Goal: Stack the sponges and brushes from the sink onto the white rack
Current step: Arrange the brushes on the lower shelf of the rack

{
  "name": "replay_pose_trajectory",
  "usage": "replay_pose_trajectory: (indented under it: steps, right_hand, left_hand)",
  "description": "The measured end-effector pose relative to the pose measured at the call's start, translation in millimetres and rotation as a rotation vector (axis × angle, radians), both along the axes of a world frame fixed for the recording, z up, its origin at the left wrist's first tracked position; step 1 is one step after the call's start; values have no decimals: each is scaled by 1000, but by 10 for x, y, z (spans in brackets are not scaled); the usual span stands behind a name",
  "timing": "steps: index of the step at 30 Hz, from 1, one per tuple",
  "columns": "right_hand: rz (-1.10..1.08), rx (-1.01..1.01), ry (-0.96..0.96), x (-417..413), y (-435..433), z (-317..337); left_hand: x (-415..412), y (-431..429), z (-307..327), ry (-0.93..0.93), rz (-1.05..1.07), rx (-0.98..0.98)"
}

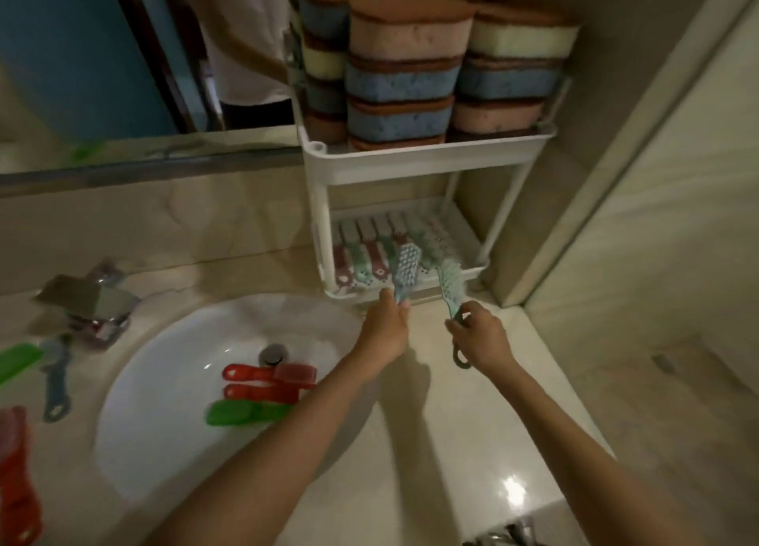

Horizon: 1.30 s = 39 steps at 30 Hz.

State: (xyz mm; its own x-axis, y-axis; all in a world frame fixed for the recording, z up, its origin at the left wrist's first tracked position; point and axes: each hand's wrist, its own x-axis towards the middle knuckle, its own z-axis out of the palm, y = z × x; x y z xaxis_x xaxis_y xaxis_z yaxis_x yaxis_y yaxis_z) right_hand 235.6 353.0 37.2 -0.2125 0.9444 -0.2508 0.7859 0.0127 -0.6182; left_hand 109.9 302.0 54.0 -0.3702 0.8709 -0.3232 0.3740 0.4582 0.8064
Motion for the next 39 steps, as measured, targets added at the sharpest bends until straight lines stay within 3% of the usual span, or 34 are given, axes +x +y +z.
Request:
replay_pose_trajectory:
  steps: [4,16,22,32,37,39]
  right_hand:
    - [14,39,-9,-40,489,116]
    - [87,25,-143,-301,1441,42]
    - [152,2,-232,-404,1584,-103]
    - [158,-36,-339,-507,1688,-168]
    - [166,-53,-379,-509,1702,-124]
    - [171,-67,-385,-504,1711,-120]
  left_hand:
    - [48,711,20,-346,185,-93]
    - [34,1983,-295,-397,331,-192]
    - [28,2247,-460,-601,339,-118]
    - [-159,2455,-647,-152,166,-195]
    - [-155,2464,-531,-112,136,-224]
    - [-153,2465,-517,-180,148,-242]
